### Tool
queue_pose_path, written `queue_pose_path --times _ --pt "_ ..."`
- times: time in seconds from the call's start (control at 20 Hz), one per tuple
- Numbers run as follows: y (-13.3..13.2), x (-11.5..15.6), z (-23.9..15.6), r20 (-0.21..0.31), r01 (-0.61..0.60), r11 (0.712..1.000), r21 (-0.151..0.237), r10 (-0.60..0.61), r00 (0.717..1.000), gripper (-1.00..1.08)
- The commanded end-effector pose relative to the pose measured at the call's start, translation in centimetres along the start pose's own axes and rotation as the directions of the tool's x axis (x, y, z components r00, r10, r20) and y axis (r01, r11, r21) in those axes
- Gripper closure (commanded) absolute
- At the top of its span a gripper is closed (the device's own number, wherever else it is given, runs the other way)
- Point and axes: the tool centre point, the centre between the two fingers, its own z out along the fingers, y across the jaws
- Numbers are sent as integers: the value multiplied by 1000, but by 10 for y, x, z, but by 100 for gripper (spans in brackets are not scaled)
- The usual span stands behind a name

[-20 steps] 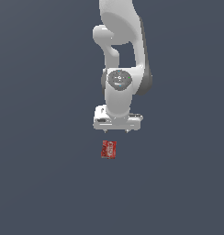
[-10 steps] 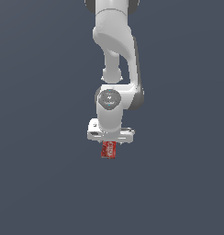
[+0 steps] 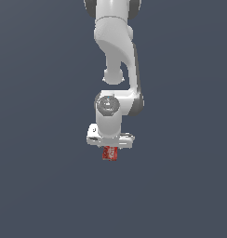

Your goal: Pick up the object and move it to a goal position.

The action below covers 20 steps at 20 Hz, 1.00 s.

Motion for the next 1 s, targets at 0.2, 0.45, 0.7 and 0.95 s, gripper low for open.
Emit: queue_pose_path --times 0.2,0.45,0.7,0.95 --pt "0 0 17 -1 0 1000 0 0 1000 -92" --pt "0 0 42 -1 -1 1000 0 1 1000 -92" --pt "0 1 50 -2 -1 1000 0 1 1000 -92" --pt "0 1 50 -2 -1 1000 0 1 1000 108"
